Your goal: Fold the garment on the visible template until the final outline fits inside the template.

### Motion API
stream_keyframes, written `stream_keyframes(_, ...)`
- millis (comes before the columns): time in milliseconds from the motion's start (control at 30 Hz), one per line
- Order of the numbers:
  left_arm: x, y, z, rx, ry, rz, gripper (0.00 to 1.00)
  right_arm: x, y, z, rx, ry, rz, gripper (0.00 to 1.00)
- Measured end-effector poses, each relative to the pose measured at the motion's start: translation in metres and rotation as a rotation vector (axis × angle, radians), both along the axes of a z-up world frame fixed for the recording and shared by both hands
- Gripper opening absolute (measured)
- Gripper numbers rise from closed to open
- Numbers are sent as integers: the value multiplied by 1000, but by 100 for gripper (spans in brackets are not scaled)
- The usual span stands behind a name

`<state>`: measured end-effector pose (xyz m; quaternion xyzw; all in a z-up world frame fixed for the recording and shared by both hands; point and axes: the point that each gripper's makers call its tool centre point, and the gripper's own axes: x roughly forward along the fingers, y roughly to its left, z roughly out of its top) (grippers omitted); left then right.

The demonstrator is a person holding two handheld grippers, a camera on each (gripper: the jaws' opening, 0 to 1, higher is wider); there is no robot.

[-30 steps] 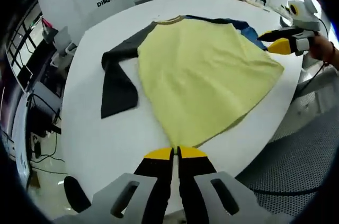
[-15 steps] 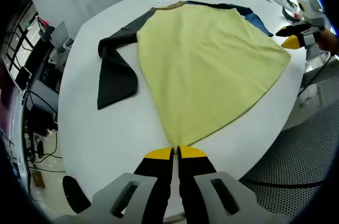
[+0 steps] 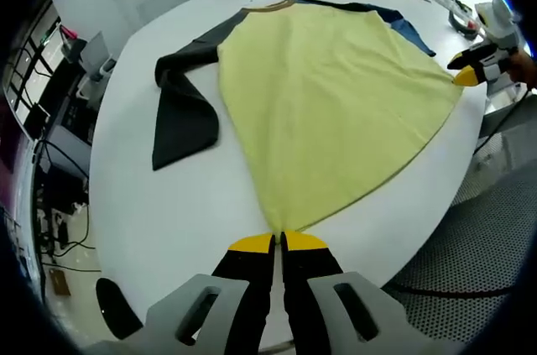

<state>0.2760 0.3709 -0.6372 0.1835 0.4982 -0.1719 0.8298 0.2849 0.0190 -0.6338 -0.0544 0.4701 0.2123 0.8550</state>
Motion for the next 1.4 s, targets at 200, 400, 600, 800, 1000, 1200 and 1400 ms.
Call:
stream_keyframes(200, 0, 1, 1, -15, 0, 10, 3, -5, -2, -8, -24, 34, -12, 20)
stream_keyframes(400, 0, 0, 1, -21, 2, 11, 3, -5, -6, -11, -63, 33, 2, 11)
stream_keyframes(600, -2, -1, 1, -9, 11, -10, 3, -6, -14, -13, -70, 58, -27, 0)
stream_keyframes(800, -7, -9, 1, -1, 26, -44, 3, -6, -22, -10, -103, 65, -23, 0)
stream_keyframes(1000, -20, -24, -1, -27, 61, -102, 3, -4, -39, -6, -134, 77, -46, 0)
stream_keyframes(1200, -22, -29, -3, -25, 64, -106, 3, -6, -44, -6, -127, 94, -38, 0)
stream_keyframes(1400, -21, -25, -3, -15, 61, -83, 3, -11, -42, -8, -112, 103, -34, 0)
